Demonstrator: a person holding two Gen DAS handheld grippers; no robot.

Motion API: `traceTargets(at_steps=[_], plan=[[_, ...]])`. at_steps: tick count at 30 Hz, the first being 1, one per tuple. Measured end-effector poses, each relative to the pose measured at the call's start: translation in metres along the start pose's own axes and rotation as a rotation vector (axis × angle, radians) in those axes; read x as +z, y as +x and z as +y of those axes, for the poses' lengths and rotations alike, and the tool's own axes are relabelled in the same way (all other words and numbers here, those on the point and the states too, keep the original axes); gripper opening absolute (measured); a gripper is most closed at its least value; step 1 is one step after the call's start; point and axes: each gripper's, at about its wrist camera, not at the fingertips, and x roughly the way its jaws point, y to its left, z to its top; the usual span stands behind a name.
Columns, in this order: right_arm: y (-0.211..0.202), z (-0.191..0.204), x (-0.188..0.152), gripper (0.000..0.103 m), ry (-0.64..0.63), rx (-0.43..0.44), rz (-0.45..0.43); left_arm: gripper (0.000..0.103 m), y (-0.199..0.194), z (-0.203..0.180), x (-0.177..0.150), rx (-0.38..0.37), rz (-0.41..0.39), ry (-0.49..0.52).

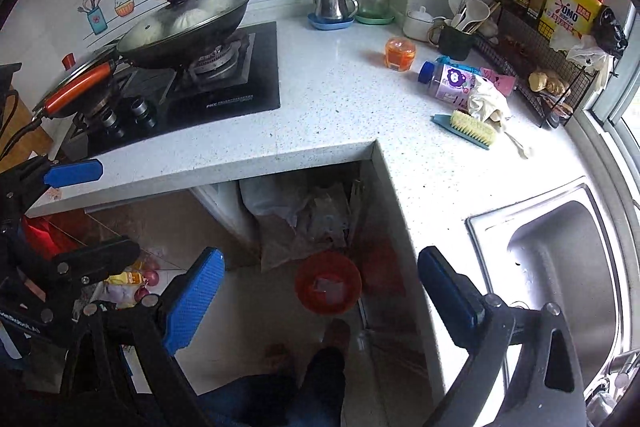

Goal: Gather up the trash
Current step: 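Raise both empty tools back up to the countertop, then grasp the yellow scrub brush by its bristle block with the right tool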

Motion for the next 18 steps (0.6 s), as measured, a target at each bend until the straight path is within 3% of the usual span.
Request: traceTargets(at_steps=[8,14,18], plan=[[-0.005,-0.029,0.023,0.097,0.016,-0.004,-0.034,0.103,0.029,-0.023,0.047,-0.006,0.01,0.05],[0.011,-0.07,0.053,0.097,0.021,-0.001,-0.021,0.103,0.075,-0.039,0.087,-0.049,0.051,0.057],[0.03,-0.1,0.074,0.097,-0.004,-0.027,-0.007,0.103,0.111,-0.054,0.118,-0.038,0.097,0.073]])
